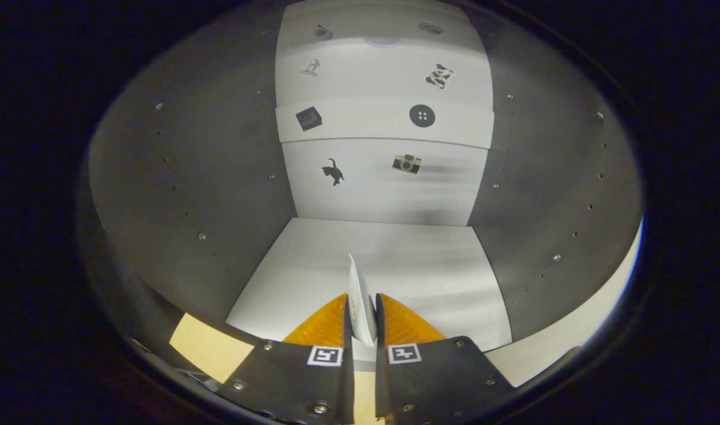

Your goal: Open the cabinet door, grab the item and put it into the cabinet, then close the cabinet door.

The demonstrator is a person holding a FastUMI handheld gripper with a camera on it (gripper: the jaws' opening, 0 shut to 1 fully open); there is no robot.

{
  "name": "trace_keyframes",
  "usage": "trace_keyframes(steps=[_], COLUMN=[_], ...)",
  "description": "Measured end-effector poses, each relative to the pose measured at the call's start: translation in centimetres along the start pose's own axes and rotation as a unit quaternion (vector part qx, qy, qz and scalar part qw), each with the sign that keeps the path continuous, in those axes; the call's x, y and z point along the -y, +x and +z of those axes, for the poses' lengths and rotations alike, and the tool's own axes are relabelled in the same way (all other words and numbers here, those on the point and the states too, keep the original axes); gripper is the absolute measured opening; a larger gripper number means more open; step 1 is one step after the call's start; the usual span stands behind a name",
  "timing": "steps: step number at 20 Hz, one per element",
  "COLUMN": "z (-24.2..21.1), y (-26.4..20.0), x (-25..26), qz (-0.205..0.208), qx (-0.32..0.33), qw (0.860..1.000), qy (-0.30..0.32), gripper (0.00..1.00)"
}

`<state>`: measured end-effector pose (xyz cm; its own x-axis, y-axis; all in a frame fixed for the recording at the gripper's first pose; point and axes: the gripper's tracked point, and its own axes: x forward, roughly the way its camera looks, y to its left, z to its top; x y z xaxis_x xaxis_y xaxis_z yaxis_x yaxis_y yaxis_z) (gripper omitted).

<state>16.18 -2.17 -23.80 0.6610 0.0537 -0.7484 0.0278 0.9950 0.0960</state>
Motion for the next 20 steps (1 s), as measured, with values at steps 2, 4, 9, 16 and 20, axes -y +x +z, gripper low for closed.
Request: trace_keyframes(steps=[2,4,9,16,20], z=[0.2,0.4,0.9,1.4,2.1], y=[0.6,1.1,2.0,2.7,2.0], x=[0.1,0.1,-0.3,-0.4,-0.8], qz=[-0.001,0.0,0.017,0.02,0.024], qx=[-0.005,-0.013,-0.019,-0.005,0.019], qw=[1.0,1.0,1.0,1.0,1.0], qy=[0.0,-0.002,0.01,0.016,0.006], gripper=[0.14,0.14,0.14,0.28,0.7])
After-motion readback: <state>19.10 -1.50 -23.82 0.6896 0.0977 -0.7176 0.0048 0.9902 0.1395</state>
